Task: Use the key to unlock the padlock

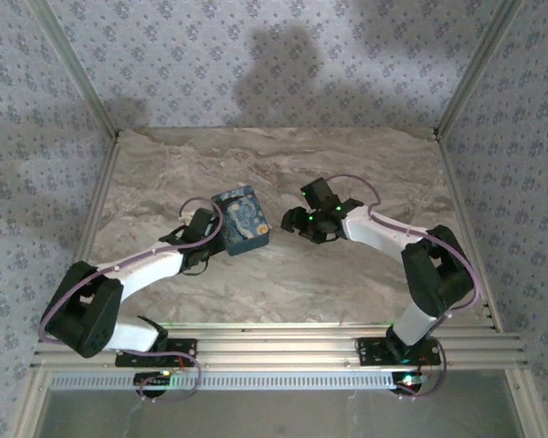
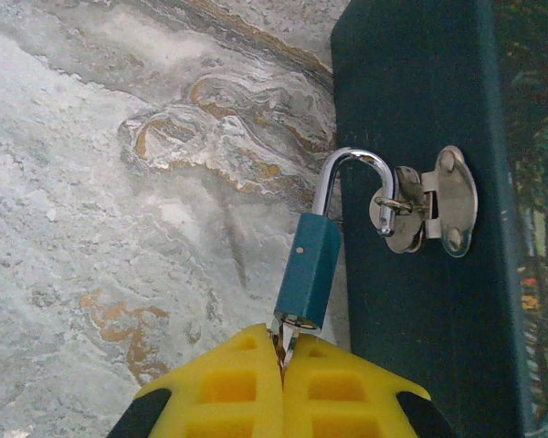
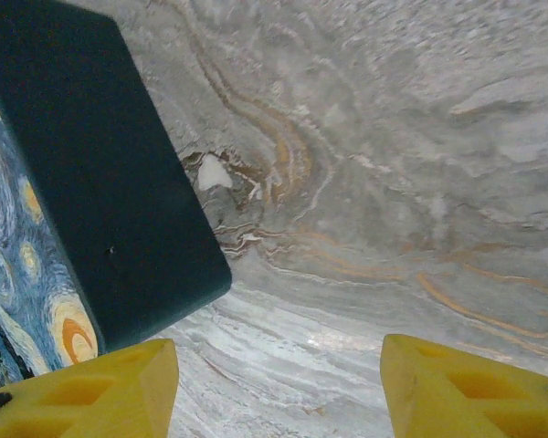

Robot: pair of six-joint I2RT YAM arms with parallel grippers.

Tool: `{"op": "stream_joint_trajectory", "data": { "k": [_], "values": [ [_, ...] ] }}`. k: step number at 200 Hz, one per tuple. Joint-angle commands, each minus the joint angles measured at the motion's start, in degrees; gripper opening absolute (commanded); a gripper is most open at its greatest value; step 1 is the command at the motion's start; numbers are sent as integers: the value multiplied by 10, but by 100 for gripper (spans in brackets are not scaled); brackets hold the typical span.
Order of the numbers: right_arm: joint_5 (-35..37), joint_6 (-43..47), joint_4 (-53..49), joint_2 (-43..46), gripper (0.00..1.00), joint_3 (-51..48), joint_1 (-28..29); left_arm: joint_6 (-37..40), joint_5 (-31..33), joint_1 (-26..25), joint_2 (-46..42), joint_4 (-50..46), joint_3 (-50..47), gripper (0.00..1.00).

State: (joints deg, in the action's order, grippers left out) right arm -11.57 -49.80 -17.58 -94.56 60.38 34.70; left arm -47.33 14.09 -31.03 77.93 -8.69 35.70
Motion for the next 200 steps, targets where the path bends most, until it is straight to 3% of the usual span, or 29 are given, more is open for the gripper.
{"op": "stream_joint_trajectory", "data": {
  "k": [1, 42, 98, 200],
  "values": [
    [-8, 15, -20, -16, 61, 23, 10, -12, -15, -4, -22, 25, -12, 0],
    [-6, 14, -20, -27, 61, 32, 17, -51, -53, -6, -43, 80, -36, 0],
    [-10, 15, -21, -40, 61, 40, 20, -126, -53, -10, -44, 168, -87, 0],
    [-13, 18, -24, -47, 60, 50, 20, -120, -45, -3, -12, 169, -51, 0]
  ]
}}
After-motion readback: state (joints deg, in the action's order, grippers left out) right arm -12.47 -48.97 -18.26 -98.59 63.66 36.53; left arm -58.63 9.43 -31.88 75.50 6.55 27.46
